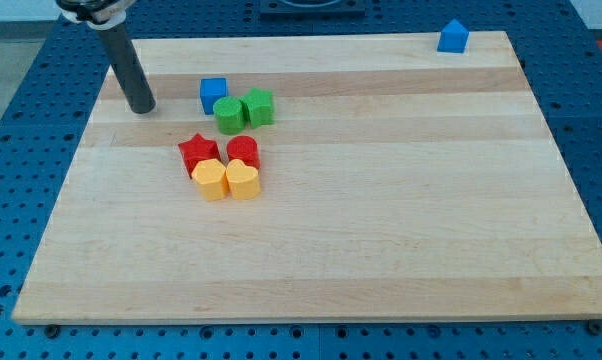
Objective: Move the blue cube towards the top center of the board
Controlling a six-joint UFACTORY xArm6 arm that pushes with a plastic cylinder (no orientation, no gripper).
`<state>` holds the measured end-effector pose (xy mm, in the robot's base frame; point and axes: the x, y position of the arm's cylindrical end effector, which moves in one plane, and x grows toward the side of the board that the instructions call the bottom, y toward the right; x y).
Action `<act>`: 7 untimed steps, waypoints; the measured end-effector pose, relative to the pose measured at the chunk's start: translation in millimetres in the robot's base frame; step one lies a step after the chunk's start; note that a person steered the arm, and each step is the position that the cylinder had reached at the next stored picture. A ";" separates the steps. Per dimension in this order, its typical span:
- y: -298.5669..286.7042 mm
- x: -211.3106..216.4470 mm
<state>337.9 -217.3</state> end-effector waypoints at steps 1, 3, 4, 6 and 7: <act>53.7 -1.3; 138.3 -44.6; 98.9 -41.6; 134.3 -29.0; 210.5 -29.1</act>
<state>308.8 -6.9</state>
